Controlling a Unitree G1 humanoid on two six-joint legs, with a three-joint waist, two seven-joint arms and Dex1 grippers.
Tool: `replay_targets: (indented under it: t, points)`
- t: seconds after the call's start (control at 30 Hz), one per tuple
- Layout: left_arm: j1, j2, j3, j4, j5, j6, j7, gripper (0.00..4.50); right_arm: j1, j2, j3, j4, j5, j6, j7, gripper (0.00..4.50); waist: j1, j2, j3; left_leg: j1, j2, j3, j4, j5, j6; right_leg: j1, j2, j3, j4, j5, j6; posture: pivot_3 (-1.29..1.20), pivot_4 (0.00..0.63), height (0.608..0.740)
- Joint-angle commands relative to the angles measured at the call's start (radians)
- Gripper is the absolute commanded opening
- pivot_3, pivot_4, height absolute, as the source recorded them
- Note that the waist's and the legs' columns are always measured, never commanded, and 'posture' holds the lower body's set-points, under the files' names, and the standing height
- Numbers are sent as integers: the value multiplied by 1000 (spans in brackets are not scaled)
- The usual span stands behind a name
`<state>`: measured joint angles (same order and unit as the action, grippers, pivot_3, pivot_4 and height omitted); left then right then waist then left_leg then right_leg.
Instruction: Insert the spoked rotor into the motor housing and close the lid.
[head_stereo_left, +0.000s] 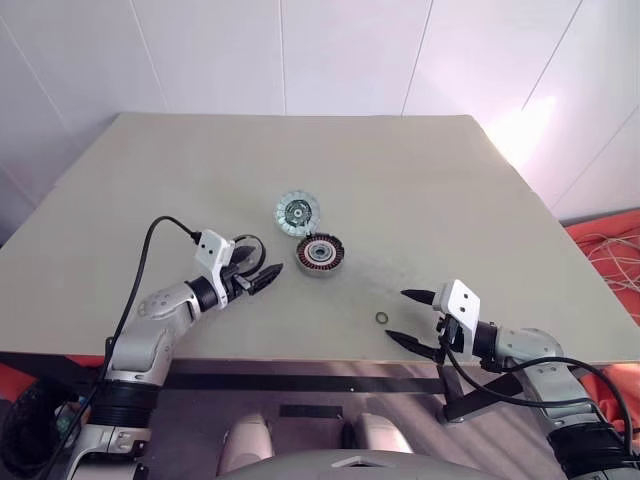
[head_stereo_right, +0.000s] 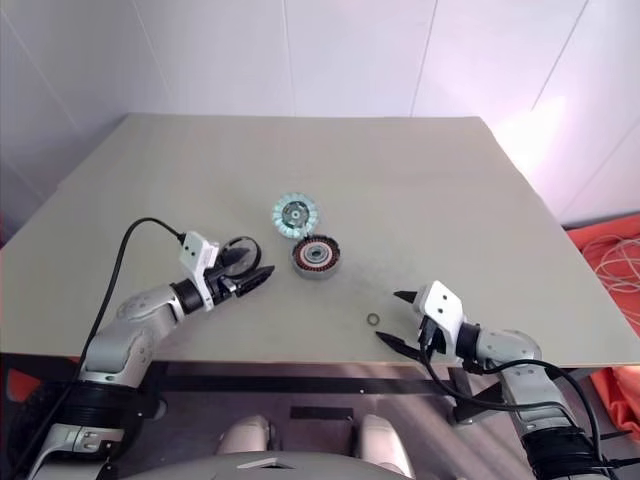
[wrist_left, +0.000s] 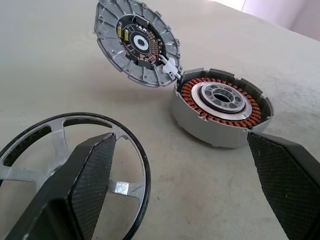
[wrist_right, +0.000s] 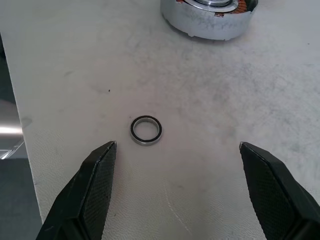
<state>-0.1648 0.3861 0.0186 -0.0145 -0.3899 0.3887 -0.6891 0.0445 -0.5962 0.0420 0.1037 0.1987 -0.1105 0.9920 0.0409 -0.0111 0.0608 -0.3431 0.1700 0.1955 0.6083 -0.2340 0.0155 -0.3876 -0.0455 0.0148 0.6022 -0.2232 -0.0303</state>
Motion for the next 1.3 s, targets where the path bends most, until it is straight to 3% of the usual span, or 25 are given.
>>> replay_targets:
  t: [0.03, 0.3, 0.4, 0.63, 0.93, 1.3]
  points:
    - [-20, 7, 20, -18, -7, -9, -3, 4487, -27, -1, -17, 26, 47, 59, 22, 4437, 0, 0, 0, 0, 0, 0, 0, 0, 0, 0, -1, -1, 0, 0, 0, 0, 0, 740]
    - [-10, -3, 14, -19, -3, -16, 2, 4487, -72, -28, -48, -3, 154, 173, 107, 4437, 1, 1, 0, -2, 0, 0, 0, 0, 0, -1, -2, -4, 2, 1, -1, 0, 0, 740]
    - [-2, -7, 14, -18, -1, -21, 3, 4487, -78, -39, -69, -29, 200, 200, 149, 4437, 5, 1, 0, -6, 0, 0, -2, -1, 1, -3, -4, -10, 2, 4, -9, 0, 0, 740]
    - [2, -8, 13, -12, 0, -25, 0, 4487, -37, -62, -88, -143, 240, 189, 202, 4437, 10, 3, 0, -7, 0, -2, -4, -2, 3, -3, -5, -15, 2, 1, -12, 0, 0, 740]
    - [0, 0, 13, -4, 4, -29, -10, 4487, 11, -79, -16, -200, 128, 136, 195, 4437, 11, 3, 1, -5, 0, -2, -4, -1, 2, -1, -7, -15, 2, -3, -5, 0, 0, 740]
    - [4, 9, 17, -32, -4, -7, -1, 4487, -26, -60, 46, -184, 85, 109, 183, 4437, 9, 3, 1, -6, 0, -2, -4, -1, 2, -2, -7, -15, 2, 0, -10, 0, 0, 740]
